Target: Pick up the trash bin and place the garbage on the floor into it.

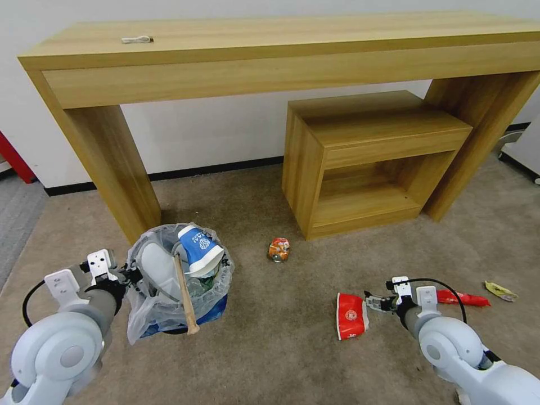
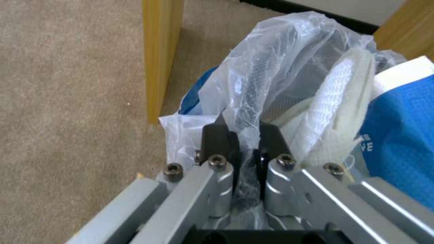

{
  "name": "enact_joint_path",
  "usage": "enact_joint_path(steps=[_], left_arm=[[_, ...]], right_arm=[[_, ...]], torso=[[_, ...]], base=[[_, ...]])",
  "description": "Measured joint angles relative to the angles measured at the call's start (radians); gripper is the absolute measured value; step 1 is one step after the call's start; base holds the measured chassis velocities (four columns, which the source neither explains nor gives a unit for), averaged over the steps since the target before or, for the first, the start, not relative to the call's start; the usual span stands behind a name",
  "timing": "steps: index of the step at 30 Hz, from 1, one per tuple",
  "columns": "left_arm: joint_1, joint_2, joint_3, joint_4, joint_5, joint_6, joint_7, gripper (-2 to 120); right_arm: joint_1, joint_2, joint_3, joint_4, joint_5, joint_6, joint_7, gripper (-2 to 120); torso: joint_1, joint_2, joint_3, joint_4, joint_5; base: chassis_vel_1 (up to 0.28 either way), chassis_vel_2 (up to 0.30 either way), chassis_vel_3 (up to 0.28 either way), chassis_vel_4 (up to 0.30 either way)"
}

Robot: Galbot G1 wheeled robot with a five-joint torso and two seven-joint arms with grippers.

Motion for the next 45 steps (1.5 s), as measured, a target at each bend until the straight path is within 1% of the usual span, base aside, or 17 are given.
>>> enact_joint_path(steps=[5, 8, 13, 16, 18, 20, 23, 24, 27, 30, 36, 45], left_arm=[[-0.003, -0.002, 0.008, 0.005, 0.007, -0.001, 0.003, 3], [-0.005, -0.003, 0.011, 0.008, 0.012, -0.002, 0.005, 3], [-0.006, -0.002, 0.012, 0.012, 0.014, -0.003, 0.005, 3], [-0.006, -0.002, 0.012, 0.012, 0.015, -0.003, 0.005, 3], [-0.006, -0.002, 0.012, 0.012, 0.015, -0.003, 0.004, 3], [-0.006, -0.004, 0.012, 0.012, 0.016, -0.003, -0.001, 3], [-0.006, -0.005, 0.012, 0.012, 0.016, -0.003, -0.004, 3], [-0.006, -0.005, 0.012, 0.012, 0.016, -0.003, -0.004, 3], [-0.005, -0.006, 0.012, 0.009, 0.017, -0.003, -0.004, 3], [-0.004, -0.008, 0.012, 0.005, 0.018, -0.004, -0.004, 3], [0.002, -0.009, 0.010, 0.000, 0.022, -0.005, -0.004, 3], [0.005, -0.014, 0.016, -0.002, 0.028, -0.001, -0.004, 3]], right_arm=[[0.001, -0.003, -0.001, -0.001, 0.001, 0.000, -0.004, 100], [0.001, -0.003, -0.002, -0.003, 0.001, -0.001, -0.006, 100], [0.001, -0.002, -0.006, -0.007, 0.001, -0.002, -0.008, 100], [0.000, 0.003, -0.014, -0.012, -0.001, -0.006, -0.008, 100], [-0.001, 0.005, -0.016, -0.012, -0.001, -0.009, -0.009, 100], [-0.002, 0.009, -0.023, -0.014, 0.000, -0.032, -0.005, 100], [-0.002, 0.012, -0.029, -0.015, 0.003, -0.054, -0.001, 100], [-0.002, 0.012, -0.029, -0.015, 0.003, -0.054, -0.001, 100], [0.002, 0.012, -0.040, -0.015, 0.024, -0.110, 0.017, 100], [0.011, 0.013, -0.051, -0.020, 0.029, -0.127, 0.021, 100], [0.028, 0.023, -0.069, -0.031, 0.029, -0.128, 0.023, 100], [0.025, 0.025, -0.071, -0.030, 0.026, -0.123, 0.023, 100]], torso=[[0.000, 0.001, 0.001, 0.0000, 0.0000], [0.000, 0.006, 0.006, 0.0000, -0.0001], [0.000, 0.020, 0.019, 0.0000, -0.0001], [0.000, 0.034, 0.033, 0.0000, 0.0000], [0.001, 0.037, 0.036, 0.0000, 0.0000], [0.003, 0.049, 0.044, 0.0000, 0.0000], [0.006, 0.055, 0.048, 0.0000, 0.0000], [0.006, 0.055, 0.048, 0.0000, 0.0000], [0.008, 0.059, 0.049, 0.0000, -0.0001], [0.009, 0.059, 0.050, 0.0000, -0.0001], [0.009, 0.059, 0.049, 0.0000, 0.0000], [0.009, 0.058, 0.048, 0.0000, -0.0001]], base=[[0.000, 0.000, 0.000, 0.000], [0.000, 0.000, 0.000, 0.000], [0.000, 0.000, 0.000, 0.000], [0.000, 0.000, 0.000, 0.000], [0.000, 0.000, 0.000, 0.000], [0.000, 0.000, 0.000, 0.000], [0.000, 0.000, 0.000, 0.000], [0.000, 0.000, 0.000, 0.000], [0.000, 0.000, 0.000, 0.000], [0.000, 0.000, 0.000, 0.000], [0.000, 0.000, 0.000, 0.000], [0.000, 0.000, 0.000, 0.000]])
